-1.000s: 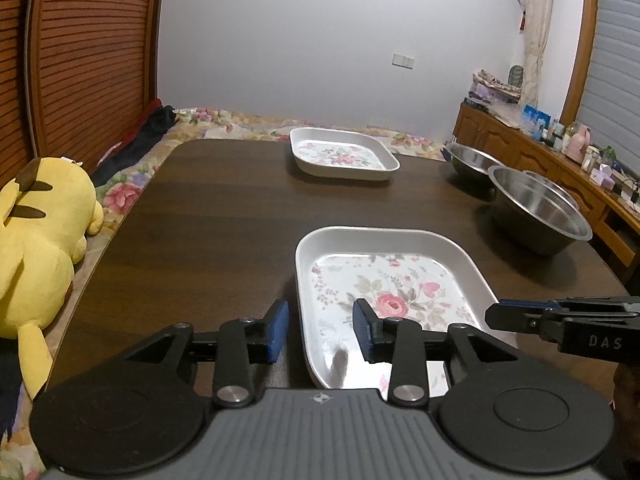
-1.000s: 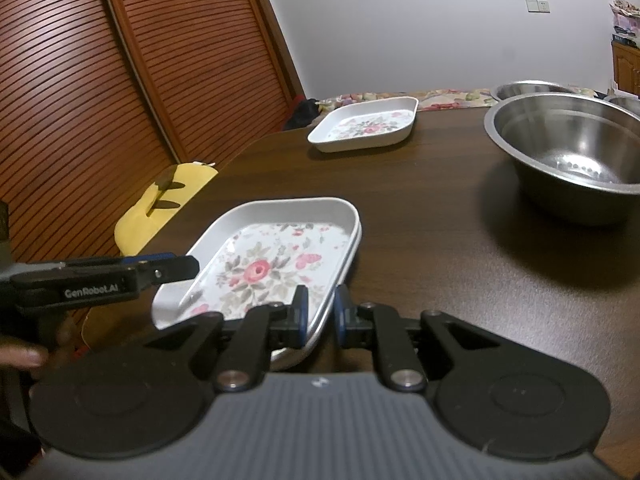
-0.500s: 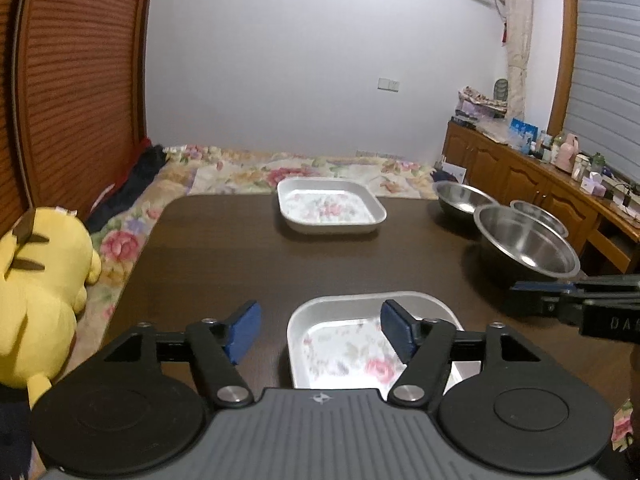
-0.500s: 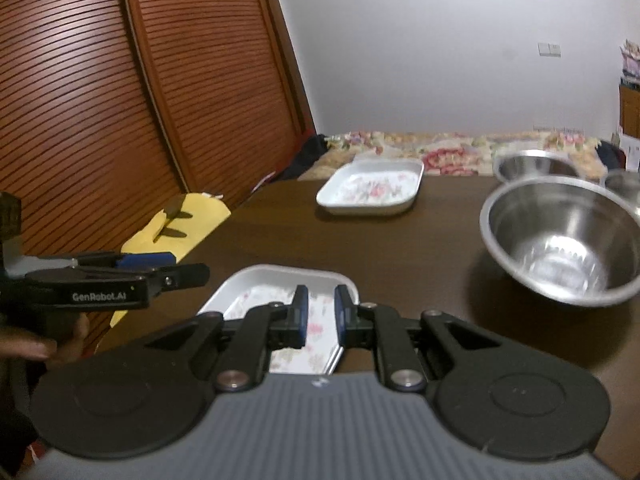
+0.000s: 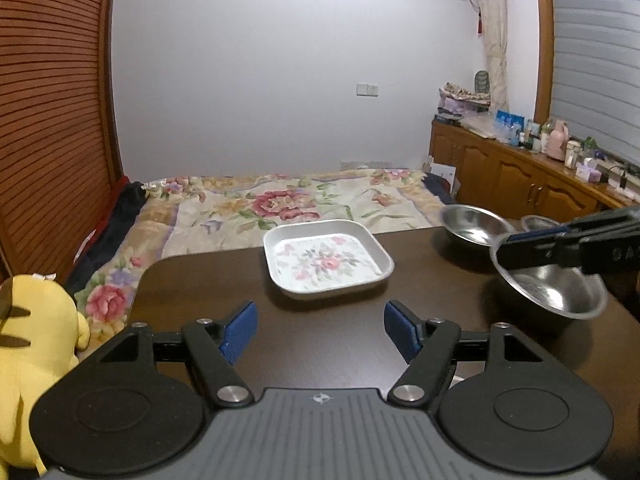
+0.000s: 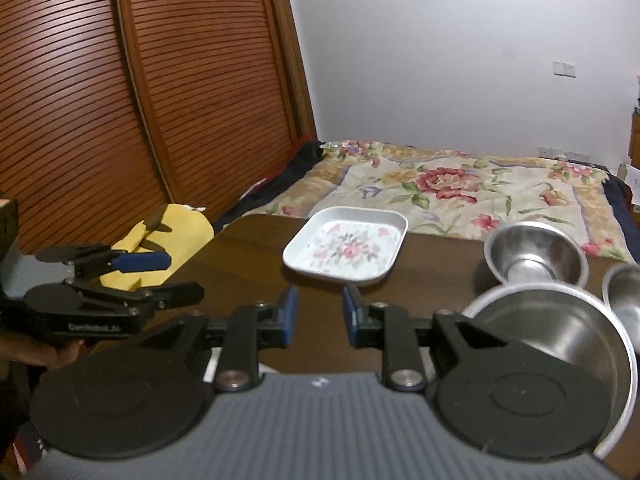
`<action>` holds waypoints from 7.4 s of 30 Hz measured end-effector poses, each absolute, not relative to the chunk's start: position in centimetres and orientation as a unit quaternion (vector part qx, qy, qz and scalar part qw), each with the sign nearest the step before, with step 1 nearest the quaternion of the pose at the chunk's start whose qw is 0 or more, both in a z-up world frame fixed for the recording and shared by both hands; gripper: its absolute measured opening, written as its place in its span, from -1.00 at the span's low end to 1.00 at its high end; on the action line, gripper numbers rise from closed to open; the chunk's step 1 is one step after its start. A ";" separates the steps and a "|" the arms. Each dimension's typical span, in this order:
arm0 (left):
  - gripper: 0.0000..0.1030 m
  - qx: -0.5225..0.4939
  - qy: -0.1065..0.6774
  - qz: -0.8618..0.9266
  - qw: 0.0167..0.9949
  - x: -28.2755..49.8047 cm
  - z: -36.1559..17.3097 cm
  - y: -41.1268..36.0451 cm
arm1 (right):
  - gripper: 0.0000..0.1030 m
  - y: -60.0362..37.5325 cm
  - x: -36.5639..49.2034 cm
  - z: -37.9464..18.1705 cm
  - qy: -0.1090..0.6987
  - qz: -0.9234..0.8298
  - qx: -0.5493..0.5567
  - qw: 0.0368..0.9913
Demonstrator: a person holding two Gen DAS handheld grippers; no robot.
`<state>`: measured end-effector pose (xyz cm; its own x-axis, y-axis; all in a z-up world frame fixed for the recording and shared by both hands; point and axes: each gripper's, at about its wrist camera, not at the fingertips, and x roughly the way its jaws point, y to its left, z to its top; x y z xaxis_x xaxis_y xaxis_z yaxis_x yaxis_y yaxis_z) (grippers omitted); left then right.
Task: Organize plates and bowls
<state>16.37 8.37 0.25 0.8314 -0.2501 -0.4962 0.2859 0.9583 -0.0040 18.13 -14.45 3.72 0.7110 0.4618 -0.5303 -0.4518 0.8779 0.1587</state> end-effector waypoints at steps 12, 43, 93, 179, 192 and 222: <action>0.42 0.038 0.276 -0.133 0.951 24.2 -0.3 8.6 | -0.47 -13.6 26.9 2.2 0.355 0.251 0.009 0.900; -0.15 -0.016 0.348 -0.137 0.927 32.9 -5.5 9.4 | -0.60 -13.1 35.3 -2.5 0.449 0.206 0.039 0.868; -0.76 -0.015 0.308 -0.129 0.942 25.6 1.2 10.4 | -0.78 -13.4 29.8 3.2 0.403 0.251 0.027 0.880; -0.75 -0.030 0.334 -0.113 0.935 7.2 -5.7 11.0 | -0.76 -16.0 11.9 -3.8 0.336 0.281 0.091 0.894; -0.35 -0.030 0.317 -0.112 0.941 7.1 -4.7 10.9 | -0.75 -16.7 11.6 -2.7 0.314 0.273 0.081 0.906; 0.77 0.018 0.256 -0.216 0.942 12.2 -1.3 -2.6 | -0.21 -28.1 12.5 0.7 0.215 0.151 0.070 0.962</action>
